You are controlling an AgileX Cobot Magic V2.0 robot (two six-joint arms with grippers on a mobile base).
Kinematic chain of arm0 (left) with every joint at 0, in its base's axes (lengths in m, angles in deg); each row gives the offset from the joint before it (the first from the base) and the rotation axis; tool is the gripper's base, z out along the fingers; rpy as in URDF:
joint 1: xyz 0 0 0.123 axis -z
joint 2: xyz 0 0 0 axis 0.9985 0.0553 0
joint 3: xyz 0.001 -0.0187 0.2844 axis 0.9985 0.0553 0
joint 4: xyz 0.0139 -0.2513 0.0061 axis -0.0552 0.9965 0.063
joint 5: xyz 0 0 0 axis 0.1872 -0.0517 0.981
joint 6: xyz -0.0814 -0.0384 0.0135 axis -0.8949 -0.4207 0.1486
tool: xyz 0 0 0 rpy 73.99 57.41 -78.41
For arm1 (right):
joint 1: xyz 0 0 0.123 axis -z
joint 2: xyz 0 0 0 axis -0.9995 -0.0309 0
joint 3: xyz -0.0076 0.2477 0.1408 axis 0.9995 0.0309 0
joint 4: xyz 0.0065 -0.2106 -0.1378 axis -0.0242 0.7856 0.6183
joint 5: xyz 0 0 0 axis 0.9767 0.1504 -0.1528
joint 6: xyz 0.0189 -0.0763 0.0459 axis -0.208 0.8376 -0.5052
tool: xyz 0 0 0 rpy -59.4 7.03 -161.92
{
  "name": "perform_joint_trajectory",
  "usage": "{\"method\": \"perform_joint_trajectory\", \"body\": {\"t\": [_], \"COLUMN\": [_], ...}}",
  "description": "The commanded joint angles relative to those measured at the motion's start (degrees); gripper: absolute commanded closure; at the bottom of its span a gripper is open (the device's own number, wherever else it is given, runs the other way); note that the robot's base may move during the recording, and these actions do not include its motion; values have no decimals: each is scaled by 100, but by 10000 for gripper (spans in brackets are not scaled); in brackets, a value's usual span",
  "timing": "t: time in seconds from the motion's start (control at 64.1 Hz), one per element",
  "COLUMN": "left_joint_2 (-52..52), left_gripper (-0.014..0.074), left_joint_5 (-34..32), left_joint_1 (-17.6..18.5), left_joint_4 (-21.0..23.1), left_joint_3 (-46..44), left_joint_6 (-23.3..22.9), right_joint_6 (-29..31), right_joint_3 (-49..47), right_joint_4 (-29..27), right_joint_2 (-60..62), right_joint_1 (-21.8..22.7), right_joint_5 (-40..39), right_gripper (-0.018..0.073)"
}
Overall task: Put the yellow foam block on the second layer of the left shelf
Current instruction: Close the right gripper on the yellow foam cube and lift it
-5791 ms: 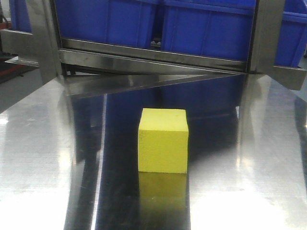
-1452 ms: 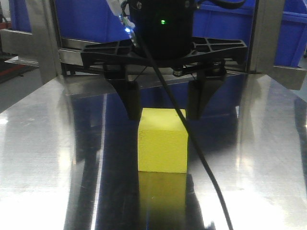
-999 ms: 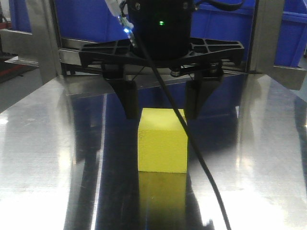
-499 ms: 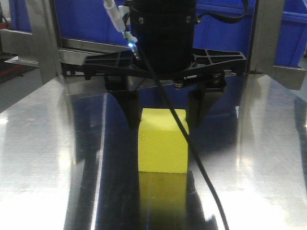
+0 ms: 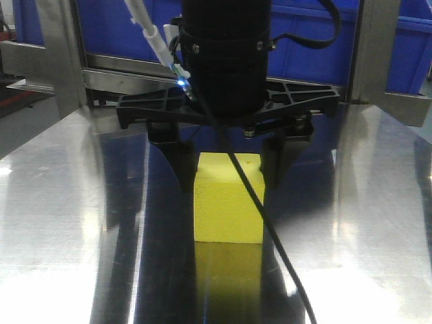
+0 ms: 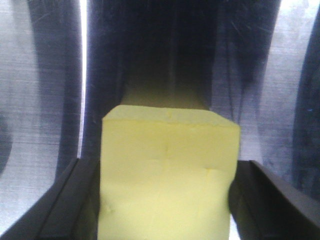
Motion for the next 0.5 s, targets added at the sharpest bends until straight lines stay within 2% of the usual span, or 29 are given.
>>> {"method": "perform_joint_trajectory", "body": {"t": [0.0, 0.125, 0.328, 0.484], "left_joint_2": [-118, -118, -118, -118], "left_gripper": [460, 460, 460, 460], "left_joint_5": [-469, -469, -469, -469], "left_joint_1": [25, 25, 25, 25], "left_joint_4": [34, 34, 34, 34], "left_joint_3": [132, 132, 132, 132], "left_joint_6": [-29, -29, -29, -29], "right_joint_6": [79, 139, 133, 133], "right_joint_3": [-106, -106, -106, -112], "right_joint_4": [-2, -78, -91, -97], "right_joint_2": [159, 126, 126, 138], "right_joint_1": [72, 90, 120, 120], "right_joint_5": [-166, -192, -246, -198], "right_gripper": [-35, -13, 130, 145]}}
